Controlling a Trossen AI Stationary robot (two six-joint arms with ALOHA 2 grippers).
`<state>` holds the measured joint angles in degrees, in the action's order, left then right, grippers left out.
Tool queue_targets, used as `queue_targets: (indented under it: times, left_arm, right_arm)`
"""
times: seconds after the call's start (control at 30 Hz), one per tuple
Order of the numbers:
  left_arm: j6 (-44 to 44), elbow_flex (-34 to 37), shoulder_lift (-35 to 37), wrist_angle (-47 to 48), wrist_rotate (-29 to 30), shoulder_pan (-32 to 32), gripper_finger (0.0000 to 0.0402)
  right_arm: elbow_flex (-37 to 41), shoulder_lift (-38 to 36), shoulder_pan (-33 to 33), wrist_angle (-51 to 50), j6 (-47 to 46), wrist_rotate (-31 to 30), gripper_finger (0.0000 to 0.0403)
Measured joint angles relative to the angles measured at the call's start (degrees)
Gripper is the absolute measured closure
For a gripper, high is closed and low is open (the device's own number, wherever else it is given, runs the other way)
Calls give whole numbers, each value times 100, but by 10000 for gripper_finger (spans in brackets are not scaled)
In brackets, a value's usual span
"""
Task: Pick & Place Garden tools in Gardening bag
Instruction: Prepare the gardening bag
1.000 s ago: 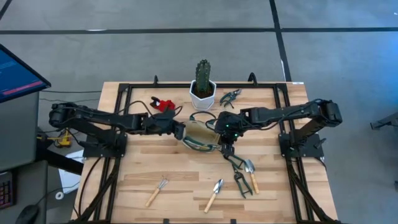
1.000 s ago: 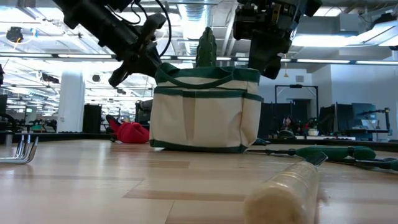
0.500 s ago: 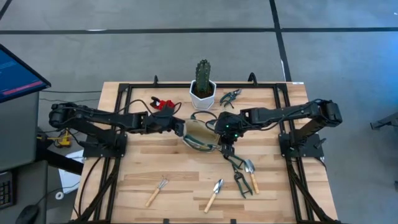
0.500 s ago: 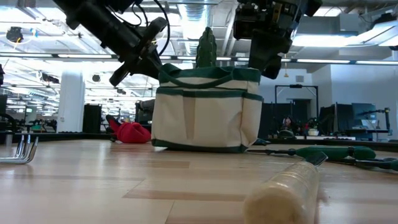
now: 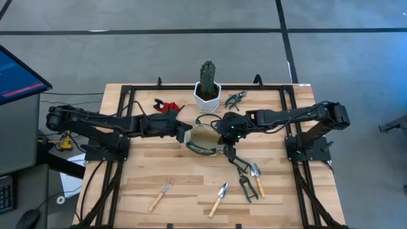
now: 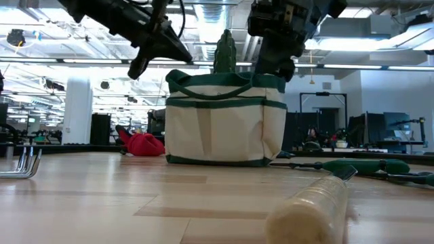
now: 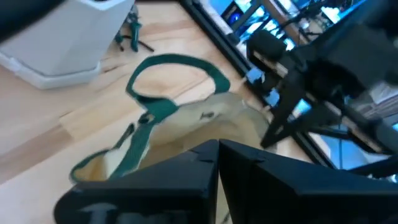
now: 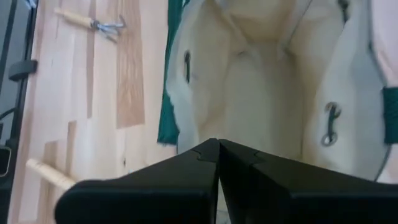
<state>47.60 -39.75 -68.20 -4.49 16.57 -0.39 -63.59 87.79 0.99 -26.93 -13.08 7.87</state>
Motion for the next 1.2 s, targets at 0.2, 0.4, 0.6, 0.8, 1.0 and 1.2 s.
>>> queue_targets:
  times: [0.2,0.4,0.6,0.8,1.0,1.2]
  left_arm:
    - [-376,-3,305,-154,70,-143,401]
    - [-869,-9,611,-13,362,-198,401]
    - [-850,-4,710,607,401,-196,401]
    - [-842,-4,712,689,469,-196,401]
    - [-842,-4,710,661,473,-196,401]
    - [-840,-4,711,619,495,-196,401]
  right_arm:
    - [0,-259,158,188,17,-268,403]
    - [-9,-923,288,196,5,-717,403]
    - [-11,-1469,177,-542,-322,-943,403]
    - [602,-1695,-230,-953,-883,-1041,403]
    - [1873,-2026,-623,507,-1668,-776,403]
    - [2716,-1826,-902,2050,-2297,-782,403]
